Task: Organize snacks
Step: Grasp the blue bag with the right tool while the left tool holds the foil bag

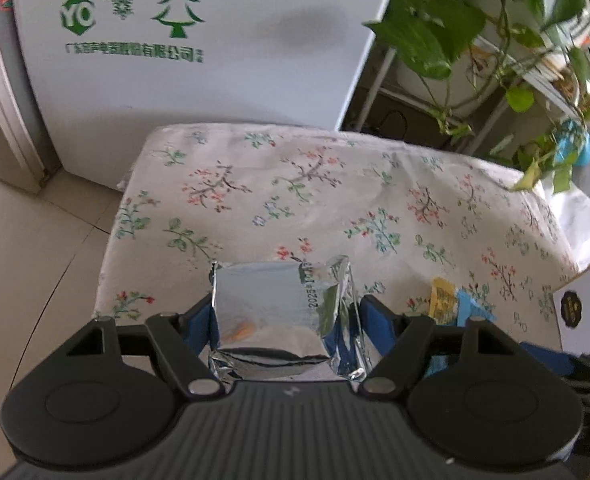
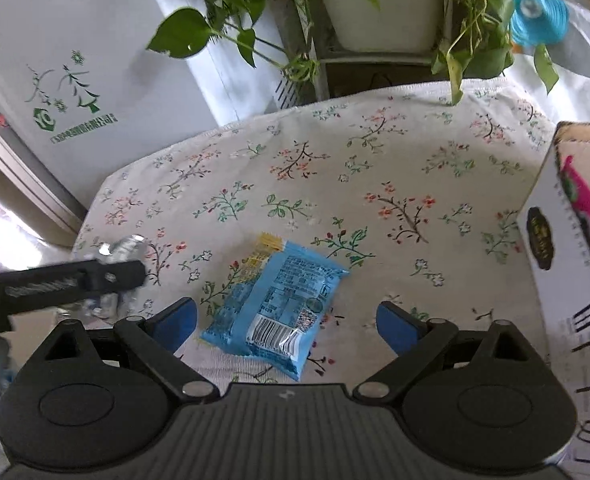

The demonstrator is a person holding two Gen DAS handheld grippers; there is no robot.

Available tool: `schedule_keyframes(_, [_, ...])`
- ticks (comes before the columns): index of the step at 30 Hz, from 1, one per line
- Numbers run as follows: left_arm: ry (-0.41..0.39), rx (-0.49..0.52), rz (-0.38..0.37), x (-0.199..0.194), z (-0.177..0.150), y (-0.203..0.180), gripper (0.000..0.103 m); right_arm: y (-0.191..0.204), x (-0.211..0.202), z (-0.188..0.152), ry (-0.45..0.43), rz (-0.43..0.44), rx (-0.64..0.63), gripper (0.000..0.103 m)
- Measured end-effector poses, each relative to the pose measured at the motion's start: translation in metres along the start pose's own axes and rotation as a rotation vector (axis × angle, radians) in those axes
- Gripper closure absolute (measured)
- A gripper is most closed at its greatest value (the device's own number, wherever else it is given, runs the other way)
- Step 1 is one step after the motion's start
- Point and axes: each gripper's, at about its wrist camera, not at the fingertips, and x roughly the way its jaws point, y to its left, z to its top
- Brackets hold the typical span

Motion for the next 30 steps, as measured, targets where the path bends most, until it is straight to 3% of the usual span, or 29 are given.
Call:
schedule_keyframes(13, [-0.015, -0.016, 0.02, -0.008, 0.002, 0.004, 0.028, 0.021, 0.022, 0.001, -0.046, -0.126, -0.092, 0.004])
schedule_keyframes(16, [-0.011, -0.012, 0.02, -0.008, 0.001, 0.002, 0.028, 0.024, 0.024, -0.001, -0.057, -0.175, -0.134, 0.013])
schedule_keyframes(21, [-0.023, -0.004, 0.021, -0.014, 0.001, 0.001, 0.028, 0.023, 0.018, -0.001, -0.073, -0.167, -0.173, 0.044])
schedule_keyframes(30, [-0.059, 0.001, 0.015, -0.035, -0.011, 0.001, 0.028, 0.026, -0.001, -0.005, -0.042, -0.09, -0.171, 0.046])
